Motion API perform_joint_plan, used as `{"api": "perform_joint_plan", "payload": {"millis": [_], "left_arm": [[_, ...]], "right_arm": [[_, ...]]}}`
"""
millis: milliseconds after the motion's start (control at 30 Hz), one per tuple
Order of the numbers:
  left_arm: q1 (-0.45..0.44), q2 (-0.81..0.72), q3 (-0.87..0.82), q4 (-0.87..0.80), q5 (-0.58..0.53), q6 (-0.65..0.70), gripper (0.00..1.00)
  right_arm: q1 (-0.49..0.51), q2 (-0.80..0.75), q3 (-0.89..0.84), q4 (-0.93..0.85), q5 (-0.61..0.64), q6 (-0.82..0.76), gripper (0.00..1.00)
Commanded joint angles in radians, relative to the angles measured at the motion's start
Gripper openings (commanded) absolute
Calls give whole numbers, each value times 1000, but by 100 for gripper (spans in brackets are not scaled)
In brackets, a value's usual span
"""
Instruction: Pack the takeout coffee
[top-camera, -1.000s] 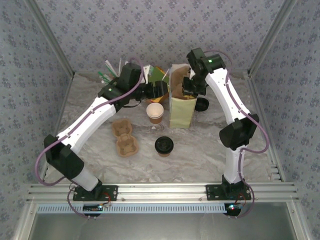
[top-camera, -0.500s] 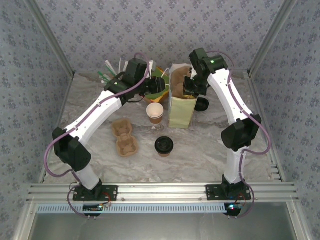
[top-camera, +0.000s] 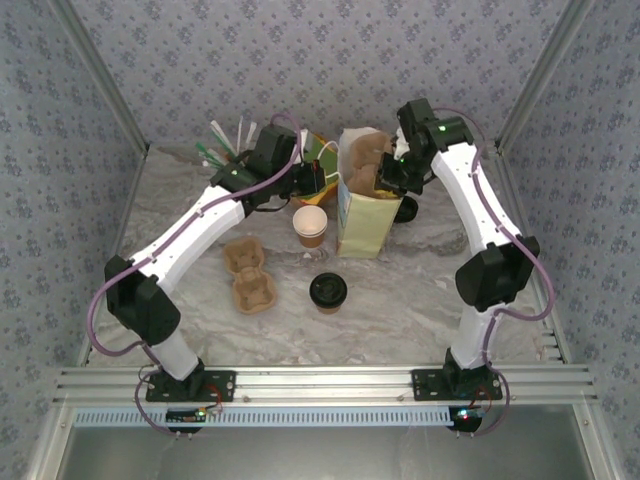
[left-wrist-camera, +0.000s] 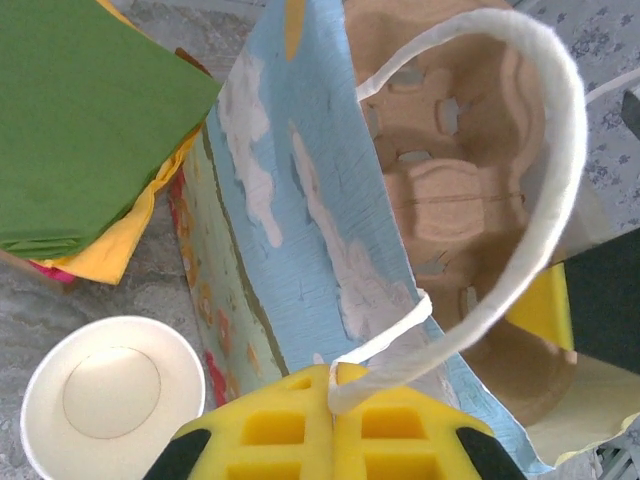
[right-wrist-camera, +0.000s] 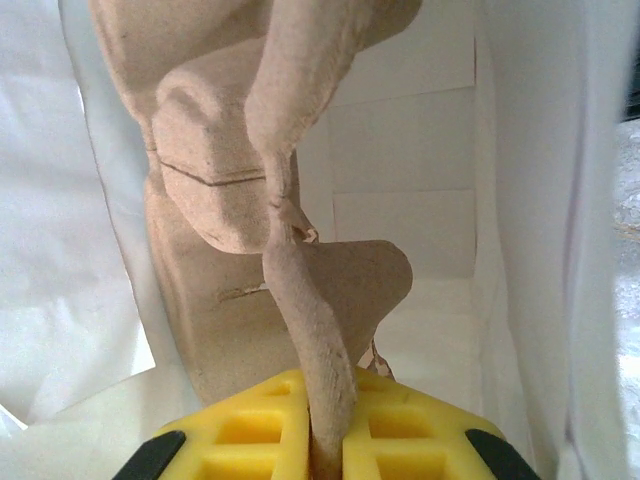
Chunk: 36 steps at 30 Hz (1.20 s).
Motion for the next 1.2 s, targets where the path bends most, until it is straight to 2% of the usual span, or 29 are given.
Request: {"api": "perform_joint_plan", "payload": {"millis": [0, 233, 1167], "left_arm": [[-14, -49, -18, 14, -13, -11, 0], [-29, -55, -31, 23, -16, -19, 0], [-87, -78, -44, 48, -30, -21, 0]], "right_arm": [[-16, -42, -42, 49, -60, 25, 11], [-38, -55, -89, 84, -120, 38, 11], [-102, -57, -158, 119, -211, 70, 12]]}}
